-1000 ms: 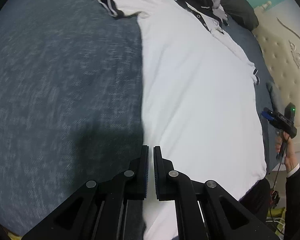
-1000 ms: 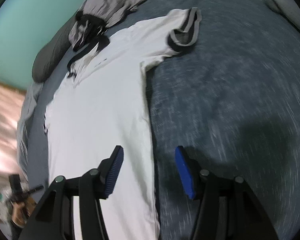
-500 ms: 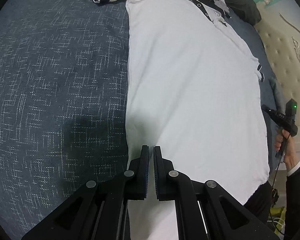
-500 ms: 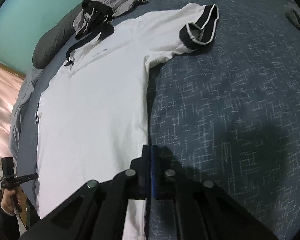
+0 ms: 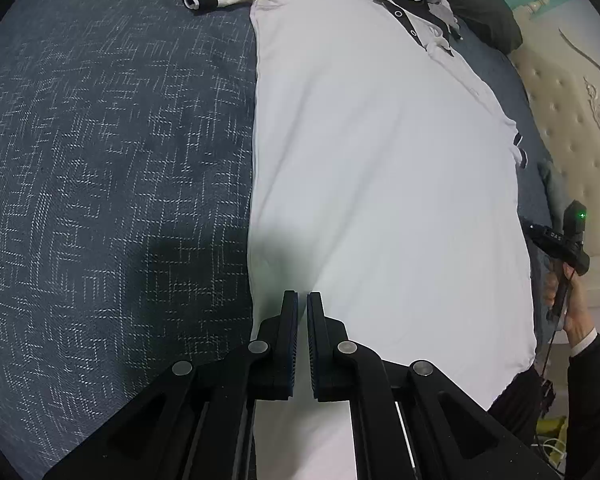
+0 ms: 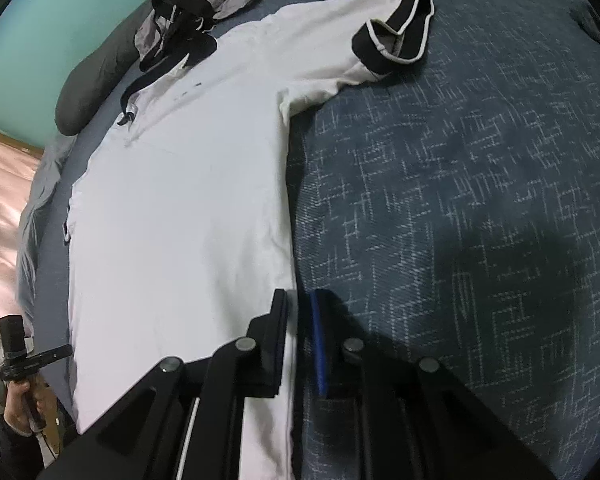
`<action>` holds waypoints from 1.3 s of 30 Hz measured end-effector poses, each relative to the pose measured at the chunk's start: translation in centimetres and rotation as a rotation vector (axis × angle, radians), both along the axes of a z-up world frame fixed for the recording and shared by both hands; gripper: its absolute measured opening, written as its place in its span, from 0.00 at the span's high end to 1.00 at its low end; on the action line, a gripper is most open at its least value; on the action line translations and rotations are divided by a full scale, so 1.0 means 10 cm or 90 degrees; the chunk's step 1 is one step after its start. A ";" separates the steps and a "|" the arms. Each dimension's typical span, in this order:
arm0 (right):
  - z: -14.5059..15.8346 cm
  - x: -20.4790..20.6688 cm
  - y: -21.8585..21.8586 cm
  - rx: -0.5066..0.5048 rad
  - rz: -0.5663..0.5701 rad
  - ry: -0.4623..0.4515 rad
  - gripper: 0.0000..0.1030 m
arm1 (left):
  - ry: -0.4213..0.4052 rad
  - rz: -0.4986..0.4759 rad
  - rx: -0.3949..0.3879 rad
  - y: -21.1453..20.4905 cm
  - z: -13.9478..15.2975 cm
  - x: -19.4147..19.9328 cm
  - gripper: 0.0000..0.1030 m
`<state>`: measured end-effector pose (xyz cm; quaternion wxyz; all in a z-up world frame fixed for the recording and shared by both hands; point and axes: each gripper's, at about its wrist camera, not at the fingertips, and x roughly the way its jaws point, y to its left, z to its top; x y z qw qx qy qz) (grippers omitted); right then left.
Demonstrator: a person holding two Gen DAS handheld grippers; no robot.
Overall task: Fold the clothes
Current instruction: 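Close the left tool on the shirt body while the right tool pinches the hem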
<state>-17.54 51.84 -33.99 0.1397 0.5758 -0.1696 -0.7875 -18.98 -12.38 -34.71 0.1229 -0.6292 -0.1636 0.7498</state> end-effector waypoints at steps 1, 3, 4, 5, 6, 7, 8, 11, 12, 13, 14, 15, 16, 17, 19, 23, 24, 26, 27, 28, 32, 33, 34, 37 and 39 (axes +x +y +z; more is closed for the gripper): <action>-0.01 0.00 -0.01 0.003 0.003 0.001 0.88 | -0.001 0.000 0.001 0.01 -0.01 -0.01 0.95; -0.02 0.00 -0.04 0.009 0.009 0.003 0.88 | -0.002 0.001 0.002 0.03 -0.02 -0.02 0.95; -0.01 0.00 -0.04 0.009 0.011 0.007 0.88 | -0.002 0.001 0.003 0.05 -0.03 -0.03 0.95; -0.01 0.01 -0.03 0.005 0.012 0.011 0.88 | -0.003 0.001 0.003 0.06 -0.03 -0.03 0.95; 0.00 0.02 -0.01 -0.001 0.012 0.016 0.88 | -0.004 0.001 0.003 0.07 -0.04 -0.04 0.95; 0.00 0.02 -0.02 0.000 0.016 0.018 0.89 | -0.004 0.000 0.003 0.09 -0.05 -0.05 0.95; 0.00 0.03 -0.02 0.001 0.020 0.020 0.94 | -0.005 0.000 0.003 0.10 -0.05 -0.06 0.95; 0.01 0.06 -0.02 0.009 0.027 0.027 0.98 | -0.005 0.001 0.004 0.13 -0.05 -0.08 0.95; 0.02 0.07 -0.01 0.011 0.022 0.031 0.98 | -0.005 0.001 0.004 0.14 -0.05 -0.09 0.95; 0.04 0.07 0.01 0.010 0.018 0.034 0.98 | -0.006 0.001 0.004 0.15 -0.05 -0.10 0.95; 0.06 0.06 0.03 0.010 0.013 0.037 0.98 | -0.006 0.001 0.004 0.16 -0.06 -0.11 0.95; 0.08 0.06 0.06 0.009 0.008 0.041 0.98 | -0.006 0.001 0.004 0.17 -0.06 -0.12 0.95; 0.09 0.06 0.08 0.010 0.005 0.042 0.98 | -0.007 0.002 0.005 0.18 -0.06 -0.12 0.95; 0.09 0.06 0.10 0.011 0.003 0.043 0.98 | -0.007 0.002 0.005 0.20 -0.07 -0.13 0.95; 0.10 0.05 0.12 0.013 -0.002 0.044 0.98 | -0.009 0.003 0.006 0.22 -0.08 -0.15 0.95; 0.05 0.03 0.09 0.017 -0.003 0.034 0.98 | -0.009 0.002 0.008 0.30 -0.08 -0.19 0.95; 0.02 0.03 0.09 0.017 -0.004 0.026 0.98 | -0.009 0.001 0.008 0.31 -0.08 -0.19 0.95; 0.02 0.02 0.08 0.008 -0.008 0.025 0.97 | -0.008 -0.002 0.008 0.34 -0.07 -0.21 0.95; 0.03 0.03 0.09 -0.003 -0.013 0.024 0.97 | -0.007 -0.002 0.008 0.36 -0.06 -0.21 0.95; 0.05 0.04 0.13 -0.011 -0.019 0.022 0.96 | -0.007 -0.002 0.008 0.35 -0.06 -0.20 0.95; 0.14 0.12 0.24 -0.049 -0.031 0.017 0.67 | -0.005 -0.002 0.011 0.20 -0.03 -0.05 0.95; 0.16 0.15 0.24 -0.050 -0.026 0.014 0.66 | -0.005 -0.002 0.012 0.16 -0.02 -0.01 0.95; 0.18 0.18 0.24 -0.051 -0.019 0.010 0.66 | -0.005 -0.001 0.013 0.14 -0.02 0.01 0.95; 0.18 0.27 0.19 -0.035 0.011 -0.006 0.66 | -0.005 -0.001 0.015 0.17 -0.01 0.01 0.95; 0.16 0.32 0.18 -0.035 0.015 -0.012 0.66 | -0.004 -0.002 0.017 0.16 -0.01 0.17 0.95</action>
